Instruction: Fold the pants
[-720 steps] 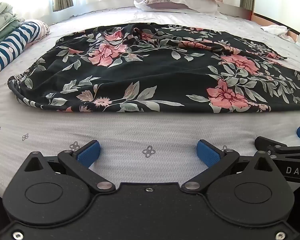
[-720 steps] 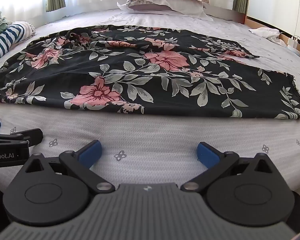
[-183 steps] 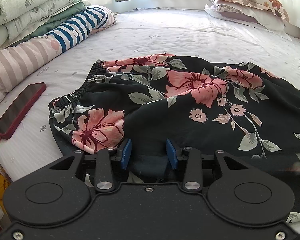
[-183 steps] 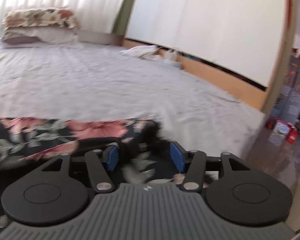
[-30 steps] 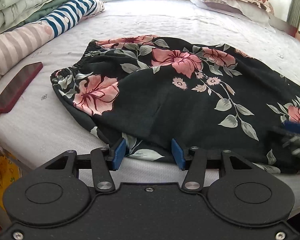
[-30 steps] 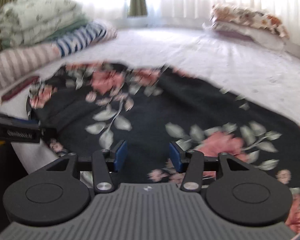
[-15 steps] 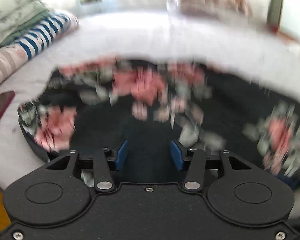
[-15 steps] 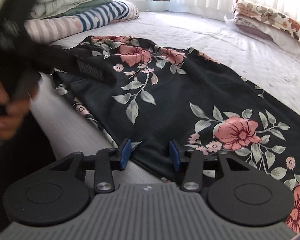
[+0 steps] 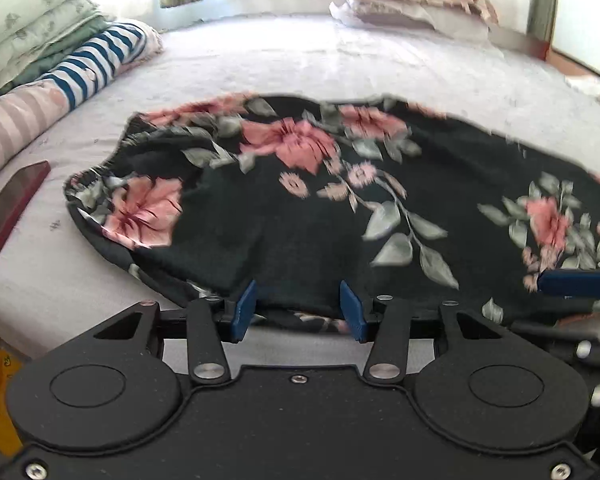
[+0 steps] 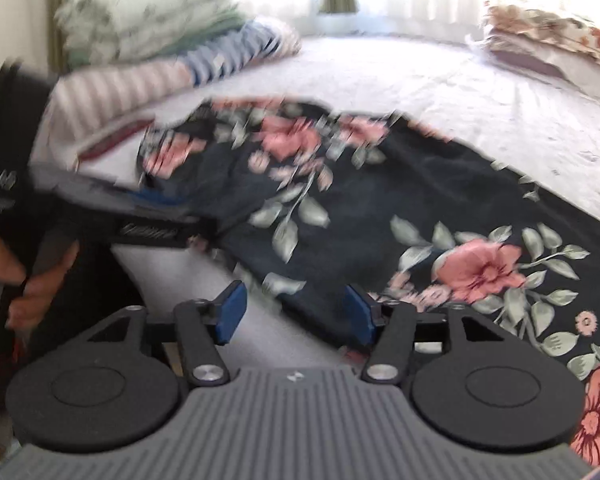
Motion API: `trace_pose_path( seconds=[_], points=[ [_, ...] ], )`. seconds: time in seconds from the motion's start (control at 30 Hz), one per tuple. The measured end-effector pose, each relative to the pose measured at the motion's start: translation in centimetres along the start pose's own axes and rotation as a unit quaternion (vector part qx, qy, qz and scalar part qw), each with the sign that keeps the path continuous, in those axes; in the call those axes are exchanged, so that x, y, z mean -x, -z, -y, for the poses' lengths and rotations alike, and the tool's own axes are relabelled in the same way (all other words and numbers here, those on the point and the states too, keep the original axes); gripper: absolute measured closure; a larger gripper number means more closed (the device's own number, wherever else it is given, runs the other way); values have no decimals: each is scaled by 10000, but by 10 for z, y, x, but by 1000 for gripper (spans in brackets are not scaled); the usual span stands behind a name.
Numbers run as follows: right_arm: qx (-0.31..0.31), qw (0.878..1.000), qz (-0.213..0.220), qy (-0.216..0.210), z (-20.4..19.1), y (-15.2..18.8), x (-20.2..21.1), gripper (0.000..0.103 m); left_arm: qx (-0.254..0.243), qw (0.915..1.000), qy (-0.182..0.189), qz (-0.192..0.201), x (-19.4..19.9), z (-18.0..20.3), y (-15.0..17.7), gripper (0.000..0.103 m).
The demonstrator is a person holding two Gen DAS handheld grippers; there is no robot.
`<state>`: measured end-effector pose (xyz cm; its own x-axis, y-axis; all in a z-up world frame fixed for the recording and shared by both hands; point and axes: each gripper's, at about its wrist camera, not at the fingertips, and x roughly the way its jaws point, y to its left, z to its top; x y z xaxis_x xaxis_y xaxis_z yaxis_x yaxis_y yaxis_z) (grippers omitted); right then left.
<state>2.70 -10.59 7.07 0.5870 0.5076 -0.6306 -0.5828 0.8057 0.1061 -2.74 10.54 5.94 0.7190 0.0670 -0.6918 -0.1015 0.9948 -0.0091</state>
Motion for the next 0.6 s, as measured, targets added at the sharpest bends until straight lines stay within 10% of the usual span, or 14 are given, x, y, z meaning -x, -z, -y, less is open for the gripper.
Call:
trace_pose_path(
  seconds=[0.23, 0.33, 0.6],
  points=[
    [-85, 9947, 382, 950, 3, -7, -27, 28, 1167, 9892, -770, 445, -1, -51, -29, 46],
    [135, 9980, 32, 624, -8, 4, -41, 33, 1527, 9856, -696, 217, -10, -65, -35, 46],
    [-793, 9926, 599, 694, 32, 14, 13, 30, 1094, 9915, -654, 249, -18, -43, -38, 46]
  ],
)
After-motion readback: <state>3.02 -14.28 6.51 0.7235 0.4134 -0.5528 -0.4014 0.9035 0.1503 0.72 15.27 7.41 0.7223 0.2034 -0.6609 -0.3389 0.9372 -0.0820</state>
